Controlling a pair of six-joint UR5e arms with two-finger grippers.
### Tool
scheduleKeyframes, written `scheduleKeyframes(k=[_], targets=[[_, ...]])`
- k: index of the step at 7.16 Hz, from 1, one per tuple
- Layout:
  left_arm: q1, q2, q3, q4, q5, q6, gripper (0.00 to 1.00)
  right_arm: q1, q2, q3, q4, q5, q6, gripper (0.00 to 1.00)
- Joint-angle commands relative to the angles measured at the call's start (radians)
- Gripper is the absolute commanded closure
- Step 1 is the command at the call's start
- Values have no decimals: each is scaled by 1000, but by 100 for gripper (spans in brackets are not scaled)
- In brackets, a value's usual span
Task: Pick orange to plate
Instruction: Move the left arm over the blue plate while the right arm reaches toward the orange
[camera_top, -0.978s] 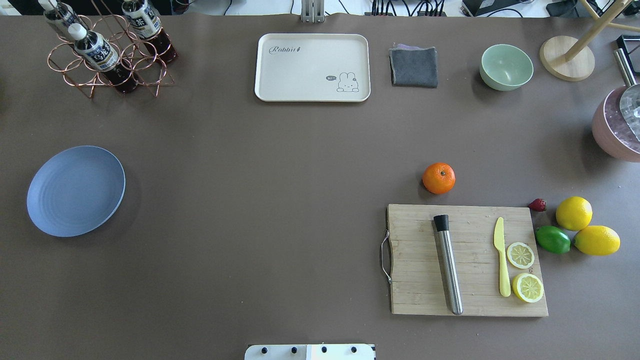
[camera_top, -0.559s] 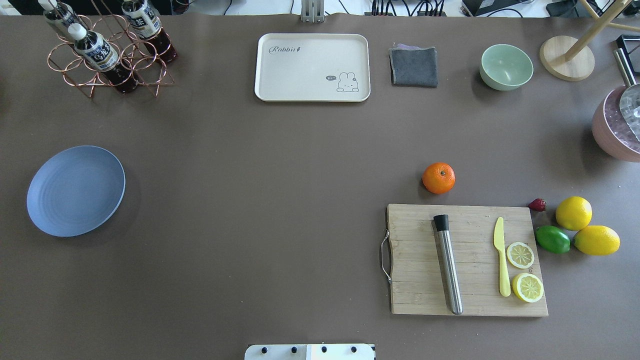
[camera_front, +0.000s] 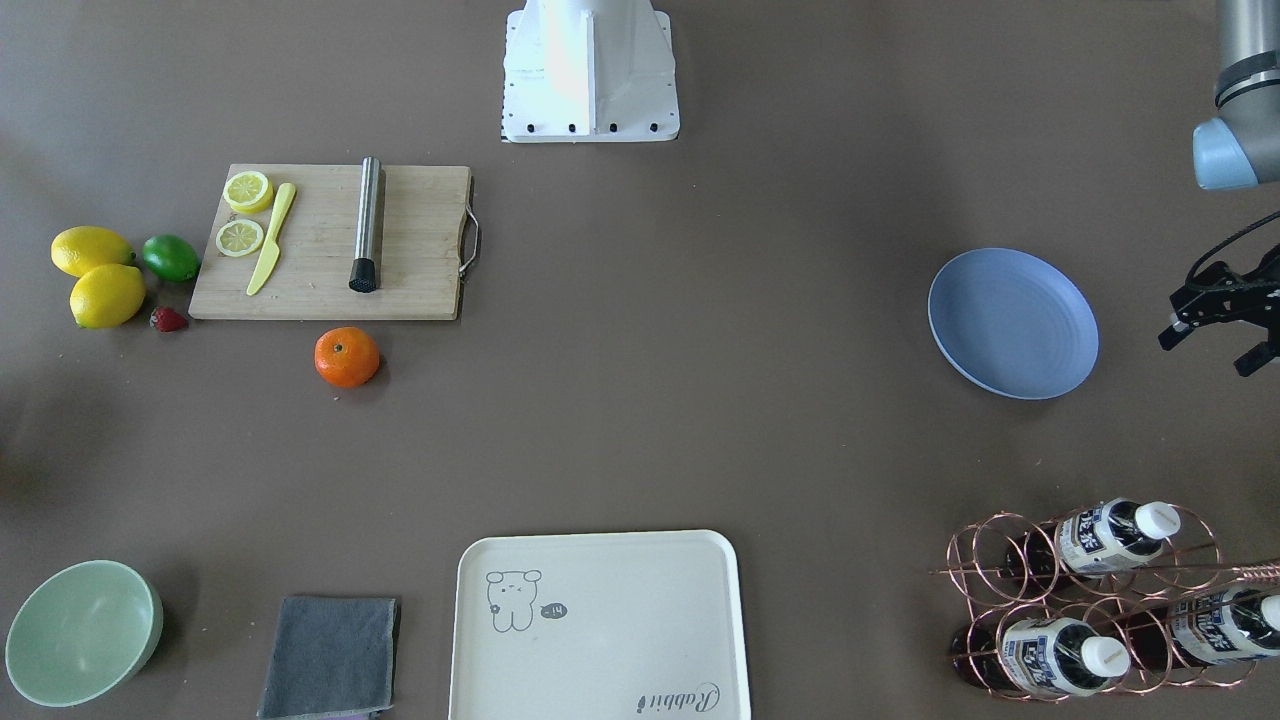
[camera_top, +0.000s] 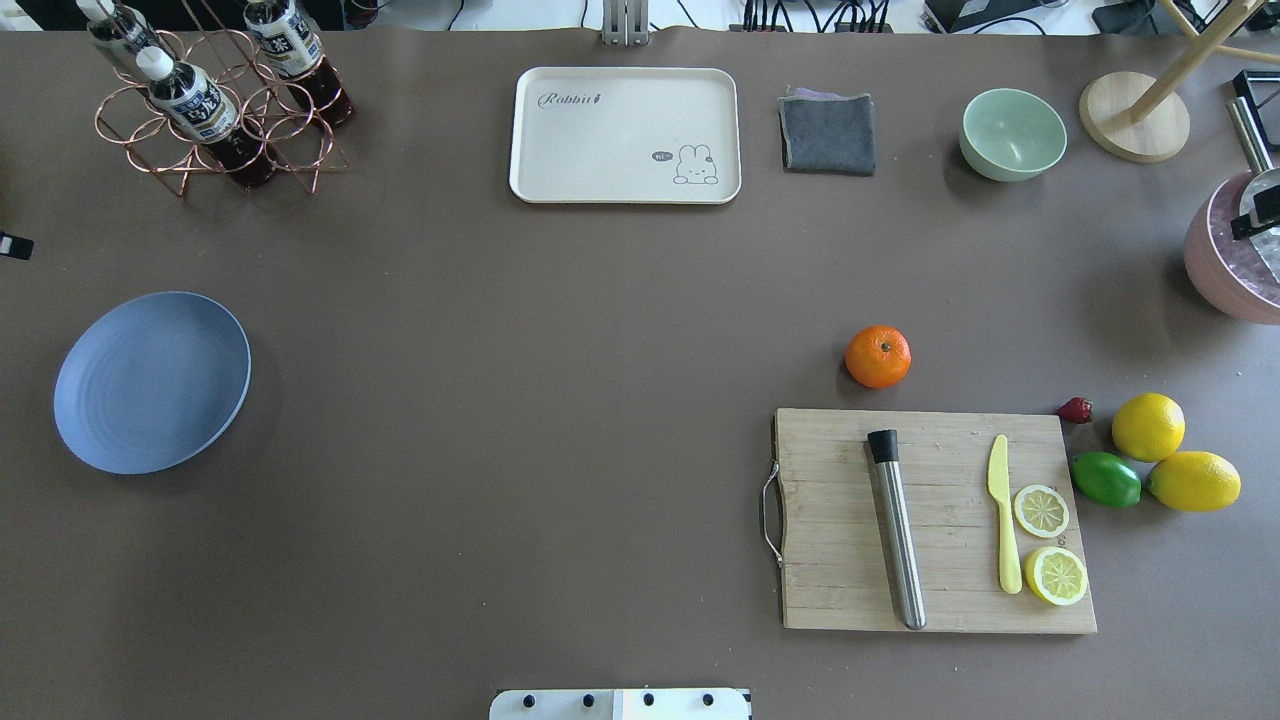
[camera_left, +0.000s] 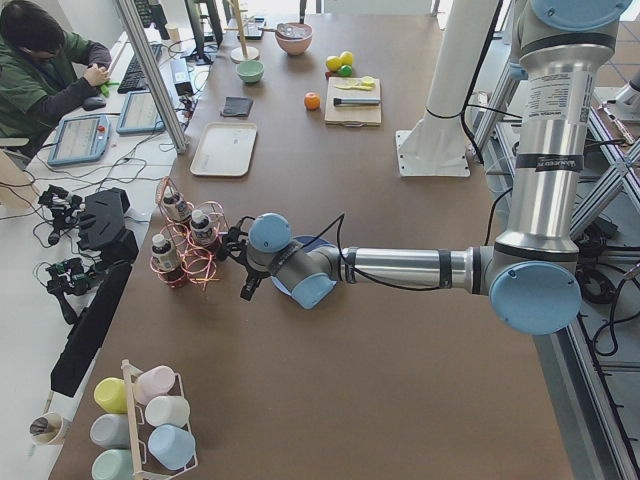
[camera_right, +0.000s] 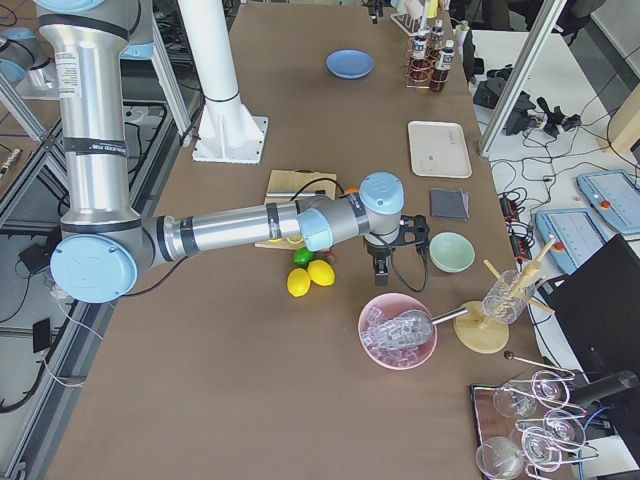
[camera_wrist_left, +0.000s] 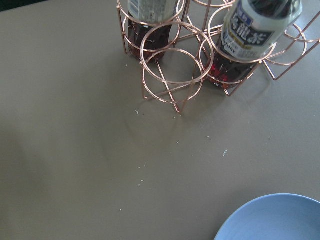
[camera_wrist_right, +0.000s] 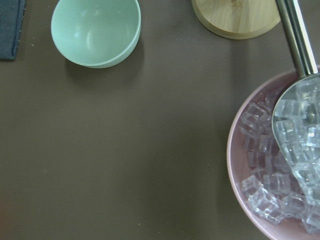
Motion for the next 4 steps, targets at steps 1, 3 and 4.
scheduleKeyframes(k=[1, 3, 4], targets=[[108, 24, 68, -214, 5, -192, 2, -48, 20, 18, 41, -6, 99, 0], [131, 49, 75, -211, 7, -193, 2, -85, 47, 19, 41, -30, 139, 0], [140, 50, 87, -213, 5, -193, 2, -99, 54, 19, 41, -33, 142, 0]])
